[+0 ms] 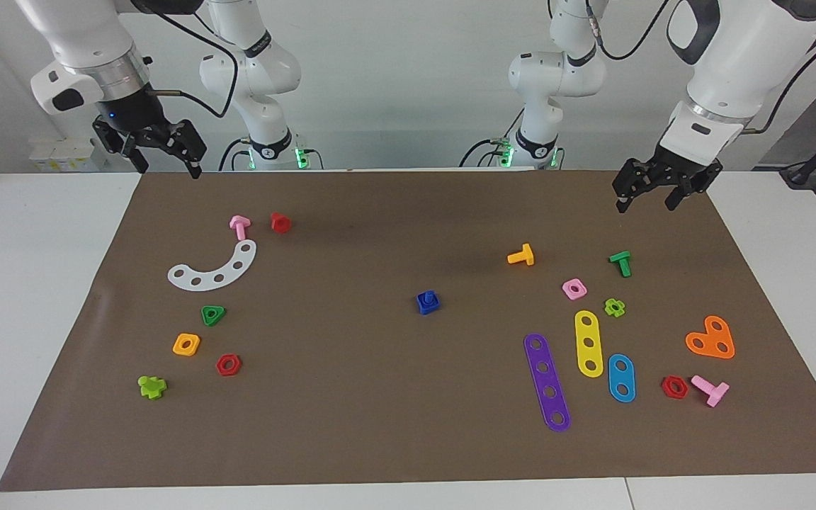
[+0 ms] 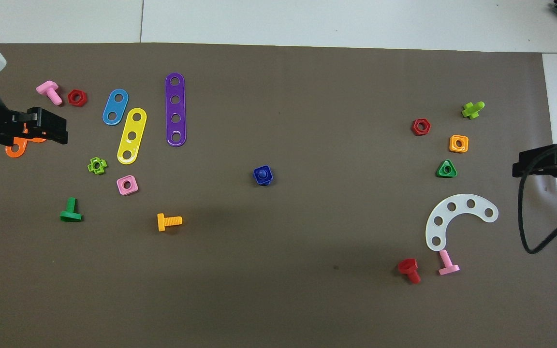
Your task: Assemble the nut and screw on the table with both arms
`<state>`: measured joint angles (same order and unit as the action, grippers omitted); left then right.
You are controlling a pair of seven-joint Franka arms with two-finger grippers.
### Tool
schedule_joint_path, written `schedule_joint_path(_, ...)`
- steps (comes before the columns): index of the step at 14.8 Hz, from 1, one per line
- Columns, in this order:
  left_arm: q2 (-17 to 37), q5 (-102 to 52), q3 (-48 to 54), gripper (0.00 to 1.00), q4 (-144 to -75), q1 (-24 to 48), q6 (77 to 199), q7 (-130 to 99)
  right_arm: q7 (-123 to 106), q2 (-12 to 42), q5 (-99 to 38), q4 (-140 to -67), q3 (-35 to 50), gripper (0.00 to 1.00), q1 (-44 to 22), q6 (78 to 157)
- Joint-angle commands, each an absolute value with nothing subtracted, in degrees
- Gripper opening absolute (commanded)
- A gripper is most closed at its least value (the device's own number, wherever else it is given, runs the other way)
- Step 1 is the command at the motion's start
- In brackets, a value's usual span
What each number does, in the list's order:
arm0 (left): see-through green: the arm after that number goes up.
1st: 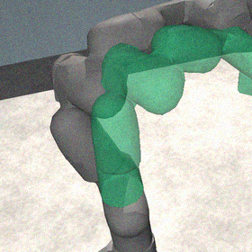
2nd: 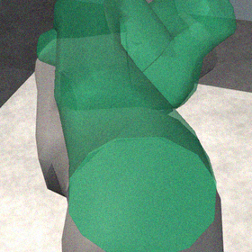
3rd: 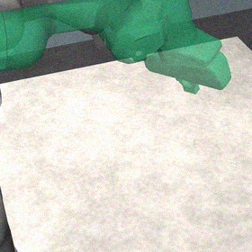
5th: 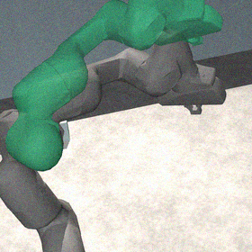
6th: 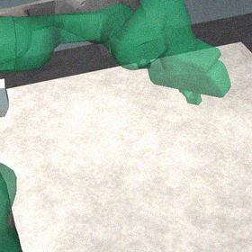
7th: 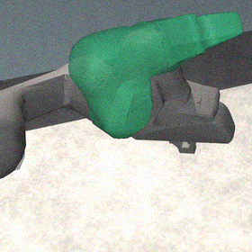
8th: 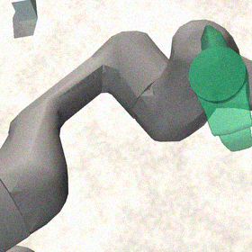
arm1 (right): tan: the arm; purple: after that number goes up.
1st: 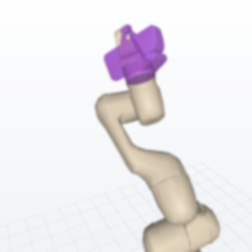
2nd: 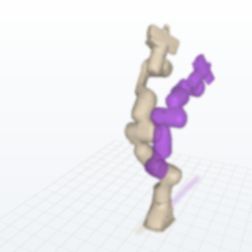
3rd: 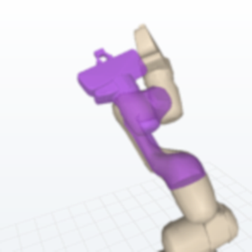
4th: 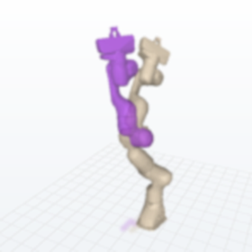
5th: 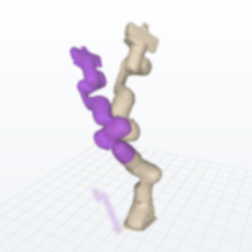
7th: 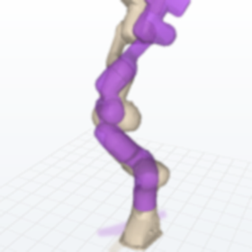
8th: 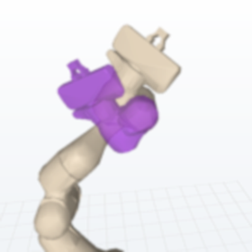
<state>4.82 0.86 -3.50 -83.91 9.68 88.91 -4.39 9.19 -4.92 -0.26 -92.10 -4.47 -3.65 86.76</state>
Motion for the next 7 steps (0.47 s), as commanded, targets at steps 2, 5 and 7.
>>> schedule_joint_path(2, 0.97, 3.08, -3.16, 0.93, -89.90, 9.23, 90.08, -2.46, 9.67, -5.80, -0.35, -92.90, -4.57, 1.00, -3.87, 86.92)
schedule_joint_path(5, 0.53, 2.64, -3.16, 0.97, -90.53, 9.32, 90.88, -2.90, 9.58, -5.80, -0.35, -92.90, -4.57, 1.00, -3.87, 86.92)
schedule_joint_path(7, 0.35, 2.55, -3.08, 0.97, -91.05, 9.32, 91.58, -2.46, 9.67, -5.80, -0.35, -92.99, -4.57, 1.00, -3.87, 86.92)
